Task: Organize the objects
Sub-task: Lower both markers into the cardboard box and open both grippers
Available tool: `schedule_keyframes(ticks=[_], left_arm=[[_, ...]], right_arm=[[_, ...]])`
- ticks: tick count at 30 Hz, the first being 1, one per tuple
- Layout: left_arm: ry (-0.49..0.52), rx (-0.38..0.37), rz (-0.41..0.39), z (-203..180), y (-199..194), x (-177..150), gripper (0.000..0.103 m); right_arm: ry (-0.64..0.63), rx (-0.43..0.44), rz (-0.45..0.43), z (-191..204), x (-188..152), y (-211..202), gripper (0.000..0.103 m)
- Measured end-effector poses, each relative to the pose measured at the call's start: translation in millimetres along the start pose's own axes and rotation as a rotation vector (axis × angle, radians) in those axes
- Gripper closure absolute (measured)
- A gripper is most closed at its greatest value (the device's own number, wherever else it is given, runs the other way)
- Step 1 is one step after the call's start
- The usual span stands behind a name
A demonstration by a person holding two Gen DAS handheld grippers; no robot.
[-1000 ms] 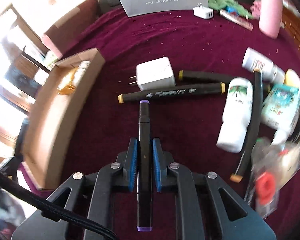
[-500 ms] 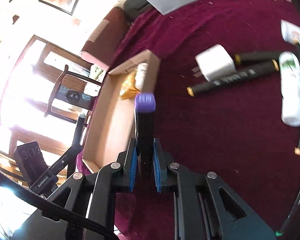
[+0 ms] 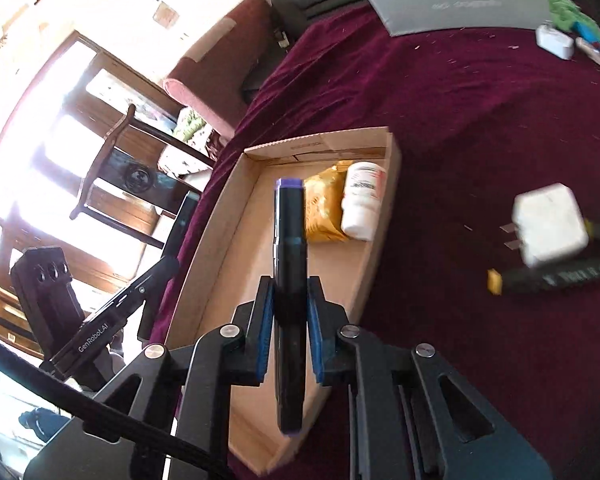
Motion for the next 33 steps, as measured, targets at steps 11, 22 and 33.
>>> schedule_keyframes(ticks=[11, 22, 33], left_arm=[[-0.070, 0.015, 0.132, 22.1, 60.6, 19.5, 0.091], [-0.155, -0.049, 0.064, 34.0, 46.5, 22.9, 0.091], [-0.069, -0.104, -0.051, -17.2, 3.1, 6.7, 0.079]], right_arm=[[-0.021, -0.128, 0.111, 19.6, 50.8, 92.8, 0.090], [-0.066, -0.173, 0.090, 37.4, 69.4, 113.4, 0.073], [-0.123, -0.248, -0.194, 35.8, 49.7, -19.9, 0.061]])
Point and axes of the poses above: each gripper's, at about its wrist camera, not at the fingertips, and y roughly the way its jaws point, z to its left, x to its top, the point moved 6 cm from there along y, roughly the way its jaws point, and after that the axes turned 4 degrees about z, right-handed, at the moved point
